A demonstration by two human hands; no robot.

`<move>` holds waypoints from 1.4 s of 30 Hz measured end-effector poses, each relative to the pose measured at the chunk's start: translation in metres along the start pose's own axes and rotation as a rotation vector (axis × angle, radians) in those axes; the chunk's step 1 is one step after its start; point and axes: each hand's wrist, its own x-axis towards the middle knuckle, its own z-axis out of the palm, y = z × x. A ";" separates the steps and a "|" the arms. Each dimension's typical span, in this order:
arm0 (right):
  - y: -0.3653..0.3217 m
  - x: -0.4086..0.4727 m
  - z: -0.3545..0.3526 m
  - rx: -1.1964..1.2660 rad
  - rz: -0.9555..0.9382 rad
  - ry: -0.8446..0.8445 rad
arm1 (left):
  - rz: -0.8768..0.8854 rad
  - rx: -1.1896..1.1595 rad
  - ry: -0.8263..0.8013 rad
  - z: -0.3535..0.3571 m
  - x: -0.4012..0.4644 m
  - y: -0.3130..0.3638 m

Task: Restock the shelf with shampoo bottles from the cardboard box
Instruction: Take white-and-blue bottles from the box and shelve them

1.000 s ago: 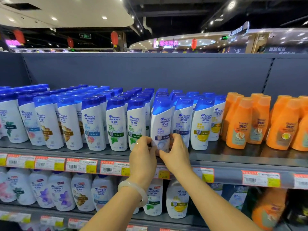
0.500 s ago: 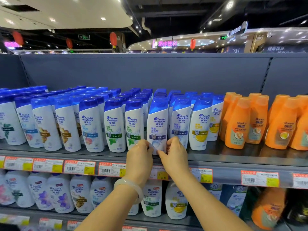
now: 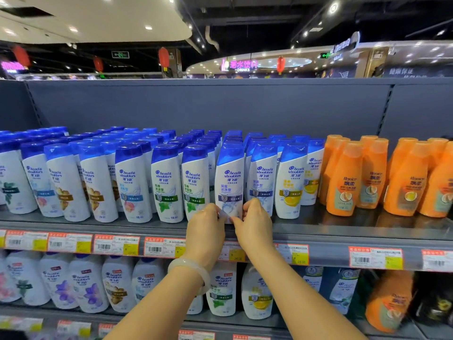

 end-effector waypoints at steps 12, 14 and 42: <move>0.013 -0.020 -0.008 0.016 -0.245 0.026 | 0.302 0.108 0.120 -0.019 -0.021 -0.047; 0.015 -0.025 -0.003 -0.066 -0.314 0.017 | 0.335 0.122 0.093 -0.019 -0.019 -0.050; 0.121 -0.125 -0.124 -0.384 -0.133 -0.069 | 0.715 0.055 -0.177 0.050 -0.128 0.040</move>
